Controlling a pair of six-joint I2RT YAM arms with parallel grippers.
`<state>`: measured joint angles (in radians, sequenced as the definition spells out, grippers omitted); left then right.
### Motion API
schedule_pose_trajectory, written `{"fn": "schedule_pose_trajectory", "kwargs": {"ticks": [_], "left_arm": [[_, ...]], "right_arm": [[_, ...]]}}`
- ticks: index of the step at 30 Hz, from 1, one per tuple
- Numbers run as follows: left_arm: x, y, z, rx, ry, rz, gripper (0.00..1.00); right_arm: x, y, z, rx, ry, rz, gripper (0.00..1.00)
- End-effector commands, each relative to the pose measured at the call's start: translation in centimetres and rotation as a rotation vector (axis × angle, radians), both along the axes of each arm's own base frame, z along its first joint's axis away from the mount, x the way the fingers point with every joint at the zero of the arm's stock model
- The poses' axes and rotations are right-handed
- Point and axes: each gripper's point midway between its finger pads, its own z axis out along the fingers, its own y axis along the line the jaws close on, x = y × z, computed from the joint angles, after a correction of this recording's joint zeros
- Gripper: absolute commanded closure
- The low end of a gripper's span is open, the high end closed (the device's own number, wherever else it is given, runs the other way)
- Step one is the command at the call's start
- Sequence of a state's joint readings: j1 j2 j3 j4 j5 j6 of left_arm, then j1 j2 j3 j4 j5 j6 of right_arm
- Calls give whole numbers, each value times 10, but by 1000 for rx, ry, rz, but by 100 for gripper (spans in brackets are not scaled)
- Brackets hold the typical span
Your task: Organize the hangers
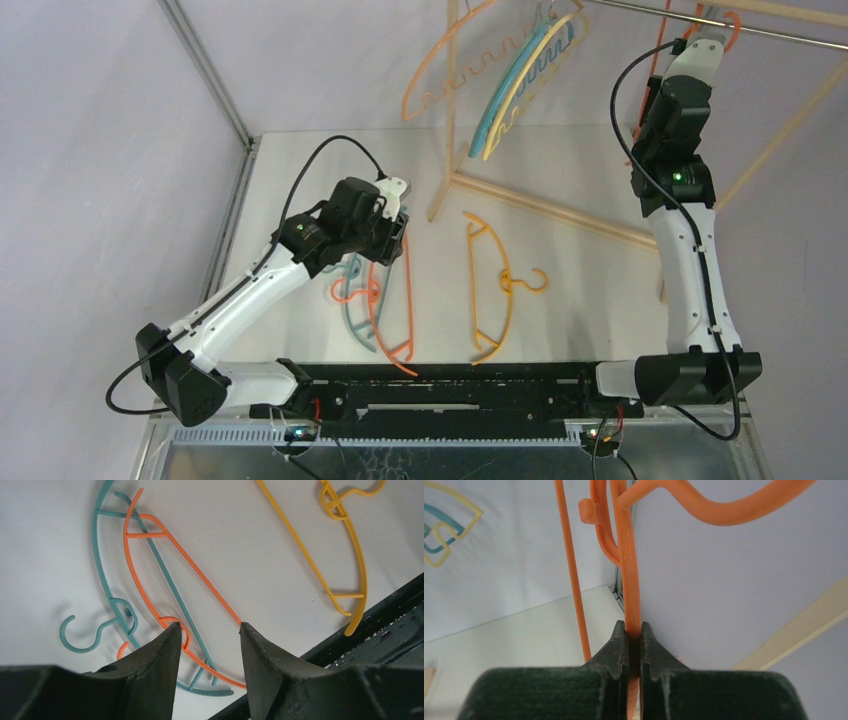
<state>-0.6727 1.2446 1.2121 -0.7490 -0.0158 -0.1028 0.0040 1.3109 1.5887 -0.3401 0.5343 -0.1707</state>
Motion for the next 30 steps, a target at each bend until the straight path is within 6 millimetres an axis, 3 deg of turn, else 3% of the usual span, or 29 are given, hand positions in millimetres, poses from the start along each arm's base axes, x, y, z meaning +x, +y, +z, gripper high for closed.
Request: {"fn": "schedule_pose_trajectory", "kwargs": {"ticks": [1,7,13,22,30], "left_arm": [[14,-7,30,-36,-83,-15,49],[13,0,28,-32,-83,3,49],[7,4,21,-34,-73,7,49],[2,5,19,-50,-70,-4,49],[-1,3,23,-65,-81,-28,50]], "right_arm": [[17,-7,22,28,-74,4,100],[33,-14,9,35,-32,-5,100],[29,-25,-19,41,43,-37,100],[-20,-60,-48,73,69,-164,100],[-62,-90,-44,70,46,-255,100]]}}
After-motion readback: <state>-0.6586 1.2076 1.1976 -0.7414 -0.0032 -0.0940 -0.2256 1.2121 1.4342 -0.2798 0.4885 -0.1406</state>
